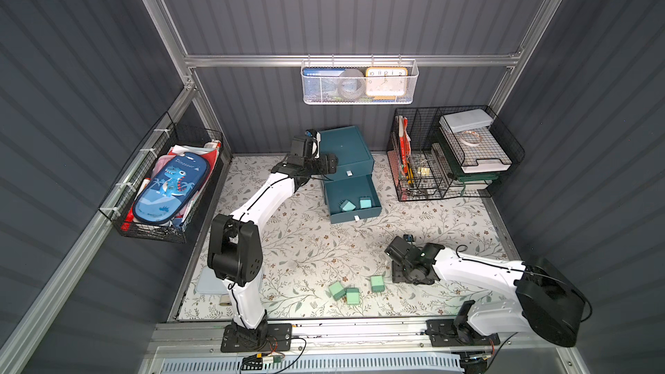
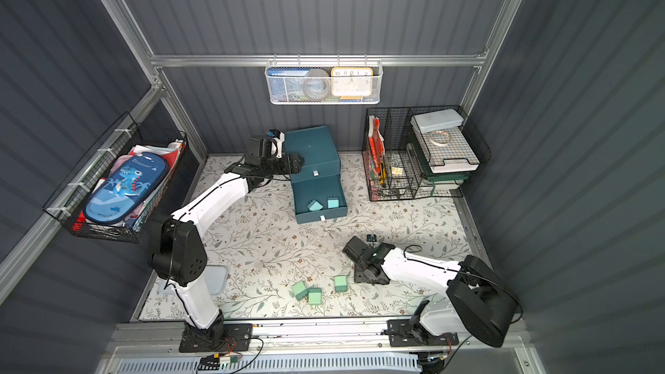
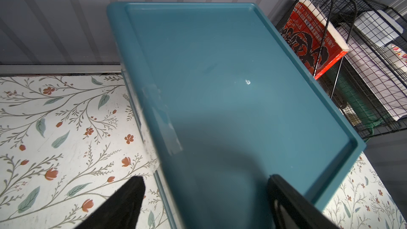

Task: Place the plugs into the drawer by color
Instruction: Pick up the plug from the center of the board.

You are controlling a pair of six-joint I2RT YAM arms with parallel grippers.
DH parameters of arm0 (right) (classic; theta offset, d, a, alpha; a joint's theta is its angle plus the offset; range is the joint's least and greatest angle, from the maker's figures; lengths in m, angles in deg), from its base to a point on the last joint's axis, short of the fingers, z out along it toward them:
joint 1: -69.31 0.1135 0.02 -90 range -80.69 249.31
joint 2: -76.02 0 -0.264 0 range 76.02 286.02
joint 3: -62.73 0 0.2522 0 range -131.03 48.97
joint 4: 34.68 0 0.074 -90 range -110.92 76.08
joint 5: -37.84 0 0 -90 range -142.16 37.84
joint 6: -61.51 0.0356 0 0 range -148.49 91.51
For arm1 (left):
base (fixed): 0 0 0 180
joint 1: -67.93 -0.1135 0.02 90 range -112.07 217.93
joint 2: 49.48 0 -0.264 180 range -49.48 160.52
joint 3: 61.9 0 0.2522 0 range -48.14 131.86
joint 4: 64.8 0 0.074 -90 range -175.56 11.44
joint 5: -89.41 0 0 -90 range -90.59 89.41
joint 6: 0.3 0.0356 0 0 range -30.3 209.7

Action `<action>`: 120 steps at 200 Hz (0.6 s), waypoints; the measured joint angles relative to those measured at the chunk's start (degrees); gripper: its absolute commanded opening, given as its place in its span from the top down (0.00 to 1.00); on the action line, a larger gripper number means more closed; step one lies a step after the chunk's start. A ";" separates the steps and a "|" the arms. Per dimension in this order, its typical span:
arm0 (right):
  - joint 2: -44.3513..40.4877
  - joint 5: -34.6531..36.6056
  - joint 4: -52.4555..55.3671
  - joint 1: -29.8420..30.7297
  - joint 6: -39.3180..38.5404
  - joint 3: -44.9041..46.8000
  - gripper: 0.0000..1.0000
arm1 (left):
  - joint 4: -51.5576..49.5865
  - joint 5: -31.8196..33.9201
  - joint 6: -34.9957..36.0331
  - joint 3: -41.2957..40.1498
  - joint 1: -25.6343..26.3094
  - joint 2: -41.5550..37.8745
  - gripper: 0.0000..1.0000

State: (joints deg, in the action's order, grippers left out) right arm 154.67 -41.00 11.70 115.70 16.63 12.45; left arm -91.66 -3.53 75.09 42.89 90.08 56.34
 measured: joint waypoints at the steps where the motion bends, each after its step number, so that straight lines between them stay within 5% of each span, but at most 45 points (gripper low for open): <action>1: 0.11 0.00 -0.04 -0.04 -0.11 -0.09 0.33 | 0.00 0.00 0.00 0.00 0.00 0.00 0.09; 79: 7.91 -0.37 -1.51 -4.96 -9.60 -7.89 0.30 | 0.00 -0.02 0.02 0.00 0.00 0.00 0.08; 120: 4.68 -0.96 -0.17 -6.97 -8.85 -10.23 0.24 | 0.00 -0.04 0.02 0.00 0.00 0.00 0.08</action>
State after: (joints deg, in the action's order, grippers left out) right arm 159.35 -41.97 11.52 108.73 7.78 2.23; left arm -91.66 -3.58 75.11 42.89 90.08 56.34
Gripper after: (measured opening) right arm 0.756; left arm 0.915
